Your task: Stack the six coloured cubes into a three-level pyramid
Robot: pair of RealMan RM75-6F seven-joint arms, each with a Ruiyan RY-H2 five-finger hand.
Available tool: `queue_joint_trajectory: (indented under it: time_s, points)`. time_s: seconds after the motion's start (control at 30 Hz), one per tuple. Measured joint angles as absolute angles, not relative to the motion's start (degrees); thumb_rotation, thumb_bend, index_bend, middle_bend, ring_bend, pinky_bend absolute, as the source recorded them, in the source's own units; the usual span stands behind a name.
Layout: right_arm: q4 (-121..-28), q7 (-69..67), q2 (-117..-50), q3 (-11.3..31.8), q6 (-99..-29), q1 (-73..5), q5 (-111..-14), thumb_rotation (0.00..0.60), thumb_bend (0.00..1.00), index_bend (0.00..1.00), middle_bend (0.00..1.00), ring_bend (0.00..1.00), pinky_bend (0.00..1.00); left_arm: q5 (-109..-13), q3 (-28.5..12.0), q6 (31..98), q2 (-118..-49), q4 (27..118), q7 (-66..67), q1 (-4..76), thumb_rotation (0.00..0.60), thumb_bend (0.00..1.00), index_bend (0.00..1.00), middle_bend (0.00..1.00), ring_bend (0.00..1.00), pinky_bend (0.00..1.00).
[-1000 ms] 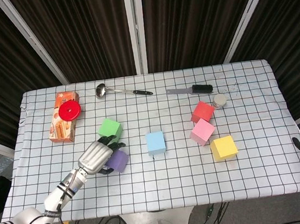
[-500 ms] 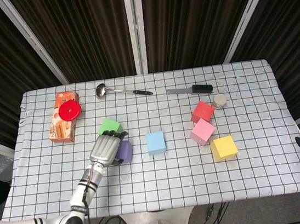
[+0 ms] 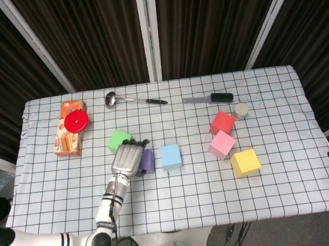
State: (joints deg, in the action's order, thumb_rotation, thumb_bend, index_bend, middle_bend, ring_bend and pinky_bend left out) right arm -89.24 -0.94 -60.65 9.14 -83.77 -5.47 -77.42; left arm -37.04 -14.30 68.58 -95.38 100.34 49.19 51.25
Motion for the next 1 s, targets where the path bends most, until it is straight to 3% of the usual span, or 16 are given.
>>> queue_joint_trajectory:
  time_s: [1.0]
  points:
    - [-87.83, -1.57, -60.97, 9.51, -83.47, -5.07, -76.24, 0.600, 0.19, 0.00, 0.00, 0.00, 0.00, -34.48, -15.18, 69.58, -100.36, 95.43, 48.17, 54.77, 0.600, 0.22, 0.21, 0.65, 0.27, 0.23]
